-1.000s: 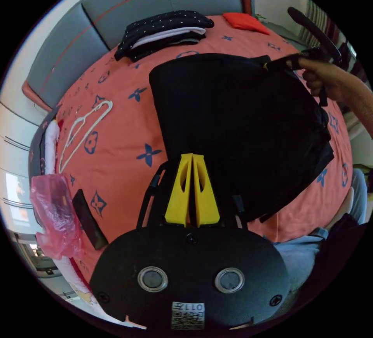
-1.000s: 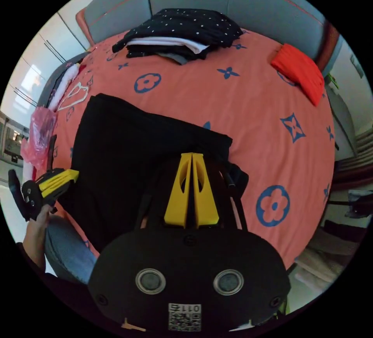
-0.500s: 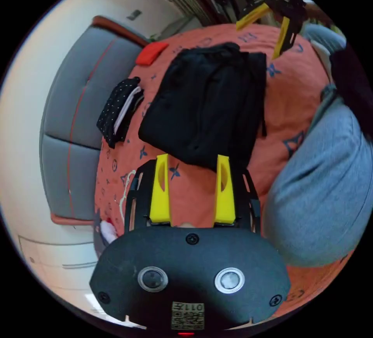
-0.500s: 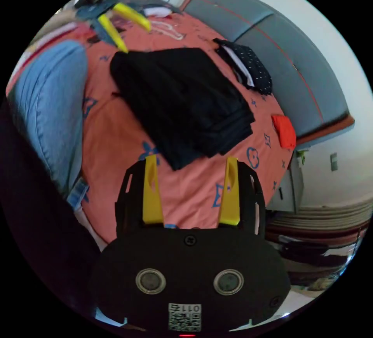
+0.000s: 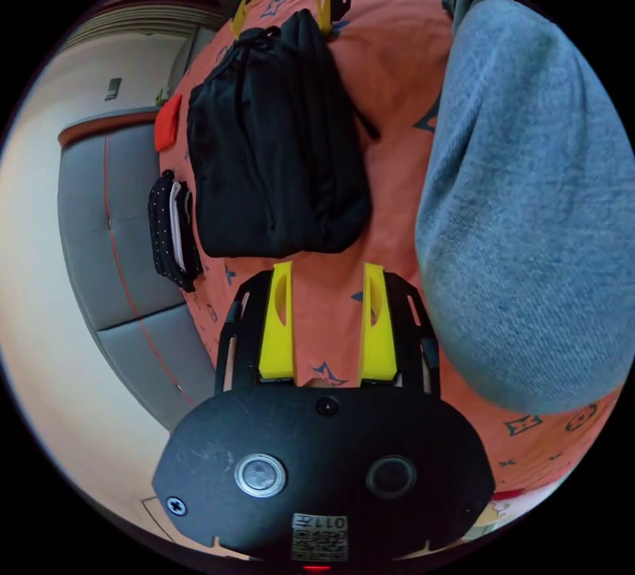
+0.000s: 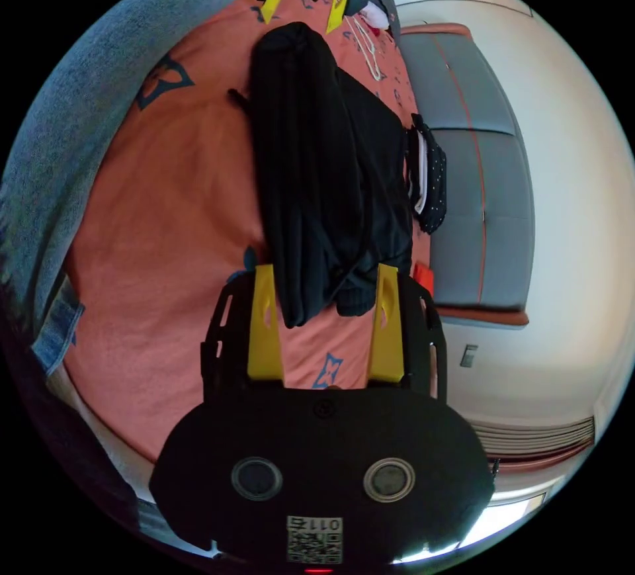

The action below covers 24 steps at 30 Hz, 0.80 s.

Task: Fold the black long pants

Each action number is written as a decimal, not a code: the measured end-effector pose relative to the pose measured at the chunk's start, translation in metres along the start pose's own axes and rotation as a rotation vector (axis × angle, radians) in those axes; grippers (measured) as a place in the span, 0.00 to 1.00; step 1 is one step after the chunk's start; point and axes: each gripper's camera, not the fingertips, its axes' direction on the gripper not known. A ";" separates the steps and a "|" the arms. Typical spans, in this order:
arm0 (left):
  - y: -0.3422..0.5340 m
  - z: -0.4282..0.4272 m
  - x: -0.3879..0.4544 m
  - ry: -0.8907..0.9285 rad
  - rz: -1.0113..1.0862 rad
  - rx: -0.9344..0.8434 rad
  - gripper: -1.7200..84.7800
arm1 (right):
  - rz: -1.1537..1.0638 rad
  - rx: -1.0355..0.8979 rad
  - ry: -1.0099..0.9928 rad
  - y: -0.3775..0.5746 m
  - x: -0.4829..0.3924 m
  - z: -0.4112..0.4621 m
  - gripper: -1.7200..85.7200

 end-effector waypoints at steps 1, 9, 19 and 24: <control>0.000 0.003 0.004 -0.015 -0.011 0.008 0.19 | 0.000 0.005 -0.001 -0.001 -0.004 -0.002 0.25; 0.007 -0.004 0.017 -0.128 0.048 0.080 0.19 | 0.050 -0.013 0.081 -0.012 -0.007 -0.008 0.27; 0.003 -0.011 0.013 -0.134 0.131 0.146 0.18 | -0.080 -0.019 0.103 -0.024 0.004 -0.001 0.22; -0.002 -0.009 0.009 -0.212 0.095 0.185 0.17 | 0.023 -0.044 0.031 -0.026 0.032 0.005 0.21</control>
